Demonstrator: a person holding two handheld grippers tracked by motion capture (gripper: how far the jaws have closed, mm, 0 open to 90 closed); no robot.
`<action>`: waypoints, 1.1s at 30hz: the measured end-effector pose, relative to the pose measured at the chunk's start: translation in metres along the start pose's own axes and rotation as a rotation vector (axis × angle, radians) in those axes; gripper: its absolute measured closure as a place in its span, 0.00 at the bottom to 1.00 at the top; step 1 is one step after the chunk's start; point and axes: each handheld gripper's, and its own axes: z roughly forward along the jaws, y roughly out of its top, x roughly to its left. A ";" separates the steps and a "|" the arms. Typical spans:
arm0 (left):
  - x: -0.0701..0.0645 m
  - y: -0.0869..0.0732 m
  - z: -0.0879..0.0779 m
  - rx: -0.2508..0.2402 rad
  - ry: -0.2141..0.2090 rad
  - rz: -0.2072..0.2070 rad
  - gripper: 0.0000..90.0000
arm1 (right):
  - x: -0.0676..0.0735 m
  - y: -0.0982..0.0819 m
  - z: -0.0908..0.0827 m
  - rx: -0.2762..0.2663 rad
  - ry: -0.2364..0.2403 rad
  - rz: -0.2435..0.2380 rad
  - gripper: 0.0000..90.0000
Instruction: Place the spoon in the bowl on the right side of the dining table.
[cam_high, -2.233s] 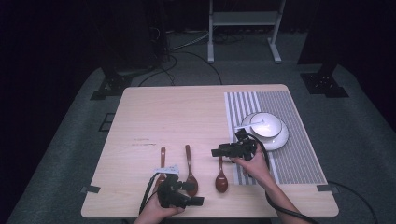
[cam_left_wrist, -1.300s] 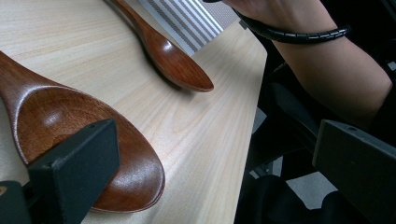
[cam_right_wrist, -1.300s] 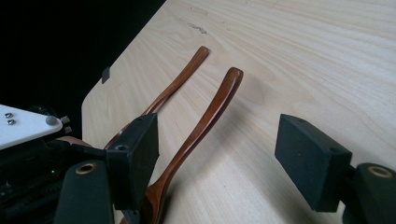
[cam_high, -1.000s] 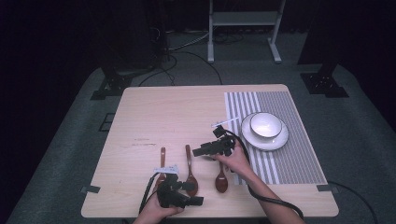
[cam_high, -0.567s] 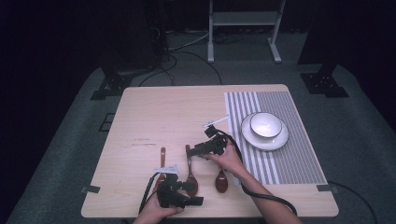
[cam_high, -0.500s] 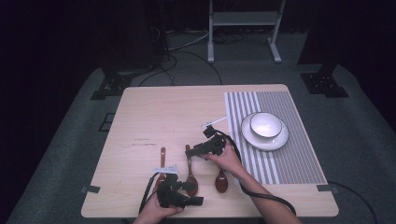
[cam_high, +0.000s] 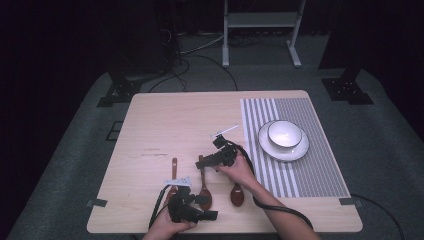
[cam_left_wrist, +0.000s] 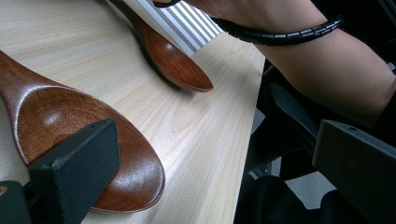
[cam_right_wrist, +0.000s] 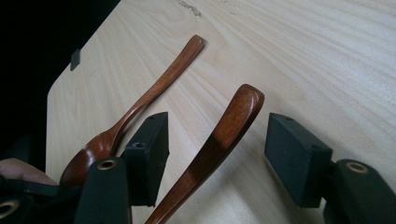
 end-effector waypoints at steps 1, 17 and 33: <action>0.000 0.000 0.000 0.000 -0.001 0.000 0.00 | 0.000 0.000 0.000 0.000 -0.004 -0.006 0.45; 0.000 0.000 0.000 0.004 0.002 0.005 0.00 | -0.004 0.001 0.005 0.005 0.004 0.040 0.69; 0.001 0.002 0.000 0.015 -0.002 0.005 0.00 | -0.009 -0.002 -0.004 -0.035 0.085 0.144 0.80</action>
